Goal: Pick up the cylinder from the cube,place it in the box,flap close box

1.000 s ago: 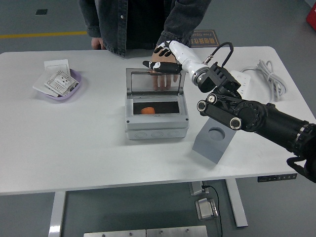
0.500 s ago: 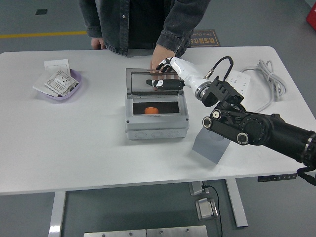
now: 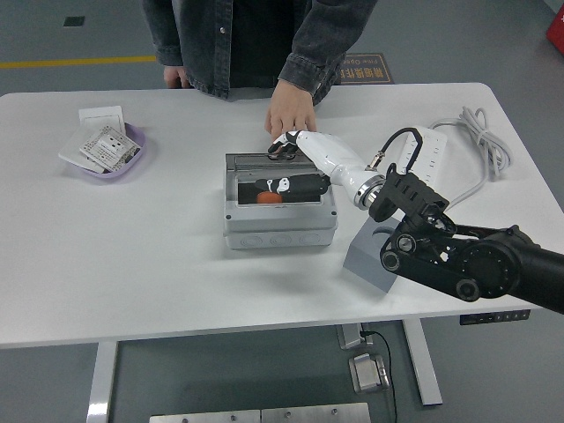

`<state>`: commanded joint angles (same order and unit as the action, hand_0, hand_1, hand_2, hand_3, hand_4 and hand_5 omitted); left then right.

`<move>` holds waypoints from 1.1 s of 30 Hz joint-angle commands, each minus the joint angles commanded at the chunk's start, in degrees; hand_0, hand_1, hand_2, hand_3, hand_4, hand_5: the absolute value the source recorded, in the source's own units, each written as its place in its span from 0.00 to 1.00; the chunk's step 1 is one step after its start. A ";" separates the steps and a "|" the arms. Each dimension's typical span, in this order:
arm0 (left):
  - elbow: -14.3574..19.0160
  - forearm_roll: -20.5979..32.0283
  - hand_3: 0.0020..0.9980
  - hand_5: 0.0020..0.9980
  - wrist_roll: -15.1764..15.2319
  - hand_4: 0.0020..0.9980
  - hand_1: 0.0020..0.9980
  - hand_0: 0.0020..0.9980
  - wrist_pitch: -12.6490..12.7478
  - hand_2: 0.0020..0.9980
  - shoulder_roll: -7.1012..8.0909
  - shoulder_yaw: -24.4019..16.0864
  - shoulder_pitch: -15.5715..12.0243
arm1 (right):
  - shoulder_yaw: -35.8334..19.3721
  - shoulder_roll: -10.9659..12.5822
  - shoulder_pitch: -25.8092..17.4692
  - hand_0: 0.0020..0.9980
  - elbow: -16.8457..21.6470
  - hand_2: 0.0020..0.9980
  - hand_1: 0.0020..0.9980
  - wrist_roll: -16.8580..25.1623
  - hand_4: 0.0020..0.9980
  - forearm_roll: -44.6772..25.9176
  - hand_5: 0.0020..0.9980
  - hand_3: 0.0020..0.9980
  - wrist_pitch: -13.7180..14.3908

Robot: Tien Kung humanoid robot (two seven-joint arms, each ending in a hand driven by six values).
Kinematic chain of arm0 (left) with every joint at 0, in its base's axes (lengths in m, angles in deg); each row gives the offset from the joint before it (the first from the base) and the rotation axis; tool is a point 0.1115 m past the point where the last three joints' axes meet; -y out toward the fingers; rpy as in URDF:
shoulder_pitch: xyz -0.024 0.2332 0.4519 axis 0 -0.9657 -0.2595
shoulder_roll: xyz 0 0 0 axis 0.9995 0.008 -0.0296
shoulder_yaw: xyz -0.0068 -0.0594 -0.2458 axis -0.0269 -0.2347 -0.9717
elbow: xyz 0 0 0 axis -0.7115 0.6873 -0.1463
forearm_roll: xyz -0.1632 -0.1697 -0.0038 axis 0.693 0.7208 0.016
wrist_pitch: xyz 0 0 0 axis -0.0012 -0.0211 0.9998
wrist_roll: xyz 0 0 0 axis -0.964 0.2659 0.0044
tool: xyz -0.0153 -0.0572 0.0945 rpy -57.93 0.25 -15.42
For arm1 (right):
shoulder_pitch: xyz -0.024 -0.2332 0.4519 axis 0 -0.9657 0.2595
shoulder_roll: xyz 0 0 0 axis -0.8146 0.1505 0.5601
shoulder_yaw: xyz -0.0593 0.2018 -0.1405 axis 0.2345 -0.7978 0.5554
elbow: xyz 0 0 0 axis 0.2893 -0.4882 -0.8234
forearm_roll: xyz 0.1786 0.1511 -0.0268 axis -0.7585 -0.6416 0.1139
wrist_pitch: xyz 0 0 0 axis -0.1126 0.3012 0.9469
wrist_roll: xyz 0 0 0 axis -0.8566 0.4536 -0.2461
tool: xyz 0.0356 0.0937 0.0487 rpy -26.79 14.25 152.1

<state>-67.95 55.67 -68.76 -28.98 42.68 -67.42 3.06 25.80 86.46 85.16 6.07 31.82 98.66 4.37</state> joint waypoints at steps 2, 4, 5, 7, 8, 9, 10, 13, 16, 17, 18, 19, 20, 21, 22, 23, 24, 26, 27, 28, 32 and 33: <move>0.00 0.00 0.56 0.06 0.04 0.47 0.67 0.64 0.01 0.55 -0.02 -0.01 -0.02 | 0.48 0.31 -0.49 0.77 0.81 0.69 0.69 0.04 0.94 0.05 0.69 0.68 0.10; 0.00 -0.19 0.56 0.06 0.05 0.47 0.67 0.64 0.03 0.55 -0.05 -0.23 -0.04 | 0.80 0.56 -0.89 0.77 1.31 0.69 0.69 0.08 0.94 0.08 0.69 0.68 0.18; 0.00 -0.20 0.56 0.06 0.07 0.47 0.67 0.64 0.04 0.55 -0.06 -0.25 -0.04 | 0.86 0.67 -1.06 0.76 1.52 0.69 0.68 0.10 0.94 0.11 0.69 0.68 0.22; 0.00 -0.37 0.56 0.06 0.07 0.47 0.67 0.64 0.04 0.55 -0.05 -0.41 -0.02 | 0.85 0.87 -1.33 0.76 1.90 0.69 0.68 0.06 0.94 0.26 0.69 0.68 0.24; 0.00 -0.34 0.56 0.06 0.09 0.47 0.67 0.64 0.04 0.55 -0.04 -0.36 -0.01 | 0.80 0.97 -1.44 0.76 2.06 0.69 0.68 0.03 0.94 0.33 0.69 0.68 0.23; 0.00 -0.32 0.56 0.06 0.11 0.47 0.67 0.64 0.04 0.55 -0.04 -0.35 -0.01 | 0.70 1.04 -1.54 0.76 2.16 0.69 0.68 0.00 0.94 0.39 0.69 0.68 0.21; 0.00 -0.33 0.56 0.06 0.12 0.47 0.67 0.64 0.04 0.55 -0.04 -0.33 -0.02 | 0.49 1.12 -1.67 0.76 2.22 0.69 0.68 -0.07 0.94 0.49 0.69 0.68 0.19; 0.00 -0.37 0.56 0.07 0.13 0.47 0.67 0.64 0.04 0.55 -0.08 -0.34 -0.07 | -0.33 1.32 -2.08 0.75 2.20 0.69 0.68 -0.16 0.94 0.67 0.69 0.68 0.16; 0.00 -0.14 0.56 0.07 0.18 0.47 0.67 0.64 0.06 0.55 -0.14 -0.12 -0.12 | -1.60 1.59 -2.65 0.75 2.15 0.69 0.68 -0.18 0.94 0.88 0.69 0.68 0.20; 0.00 -0.07 0.55 0.07 0.20 0.48 0.67 0.64 0.06 0.55 -0.15 -0.06 -0.12 | -2.26 1.72 -2.94 0.75 2.19 0.69 0.68 -0.20 0.94 1.04 0.70 0.68 0.20; 0.00 0.05 0.55 0.07 0.23 0.48 0.67 0.64 0.06 0.55 -0.17 0.05 -0.12 | -2.90 1.85 -3.22 0.75 2.24 0.69 0.68 -0.24 0.94 1.24 0.70 0.68 0.18; 0.00 0.09 0.55 0.07 0.25 0.48 0.67 0.64 0.06 0.55 -0.19 0.08 -0.12 | -3.76 2.01 -3.59 0.75 2.29 0.69 0.68 -0.32 0.94 1.55 0.70 0.68 0.14; 0.00 0.15 0.55 0.07 0.27 0.48 0.67 0.64 0.07 0.55 -0.22 0.12 -0.12 | -4.79 2.22 -4.06 0.75 2.35 0.69 0.68 -0.41 0.94 1.90 0.70 0.68 0.07; 0.00 0.25 0.55 0.07 0.29 0.48 0.67 0.64 0.07 0.55 -0.24 0.20 -0.13 | -5.81 2.46 -4.58 0.75 2.41 0.69 0.68 -0.49 0.94 2.26 0.70 0.68 -0.01; 0.00 0.23 0.55 0.07 0.29 0.48 0.67 0.64 0.06 0.55 -0.25 0.17 -0.14 | -6.86 2.67 -5.08 0.75 2.47 0.69 0.68 -0.55 0.94 2.62 0.70 0.68 -0.07; 0.00 -0.09 0.56 0.07 0.21 0.48 0.67 0.64 0.06 0.55 -0.27 -0.14 -0.16 | -8.11 2.92 -5.71 0.74 2.58 0.69 0.68 -0.65 0.93 3.15 0.70 0.68 -0.12; 0.00 -0.29 0.56 0.07 0.17 0.48 0.67 0.64 0.06 0.55 -0.27 -0.36 -0.18 | -9.27 3.19 -6.47 0.74 2.77 0.69 0.68 -0.79 0.93 3.85 0.70 0.68 -0.15; 0.00 -0.58 0.56 0.07 0.10 0.48 0.67 0.64 0.06 0.55 -0.25 -0.70 -0.23 | -12.37 3.84 -8.84 0.74 3.44 0.69 0.68 -1.31 0.93 6.02 0.70 0.68 -0.18; 0.00 -0.66 0.56 0.07 0.09 0.48 0.67 0.64 0.06 0.55 -0.24 -0.80 -0.25 | -13.87 4.08 -9.96 0.74 3.75 0.69 0.68 -1.53 0.93 6.97 0.70 0.68 -0.16; 0.00 -0.90 0.56 0.07 0.03 0.48 0.67 0.64 0.05 0.55 -0.23 -1.06 -0.29 | -15.43 4.30 -11.10 0.74 4.25 0.69 0.68 -1.72 0.93 7.98 0.70 0.68 0.02; 0.00 -1.88 0.55 0.07 -0.18 0.48 0.67 0.64 0.04 0.55 -0.25 -2.21 -0.51 | -22.42 5.01 -16.31 0.74 6.72 0.68 0.67 -1.31 0.93 10.96 0.70 0.68 1.70; 0.00 -2.36 0.55 0.07 -0.27 0.48 0.67 0.64 0.04 0.55 -0.29 -2.74 -0.62 | -24.51 5.11 -17.87 0.74 7.59 0.68 0.67 -0.59 0.93 10.93 0.70 0.68 2.52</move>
<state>-67.95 53.31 -69.03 -28.94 42.39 -70.16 2.45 1.29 91.57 67.29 13.66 31.23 109.59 6.88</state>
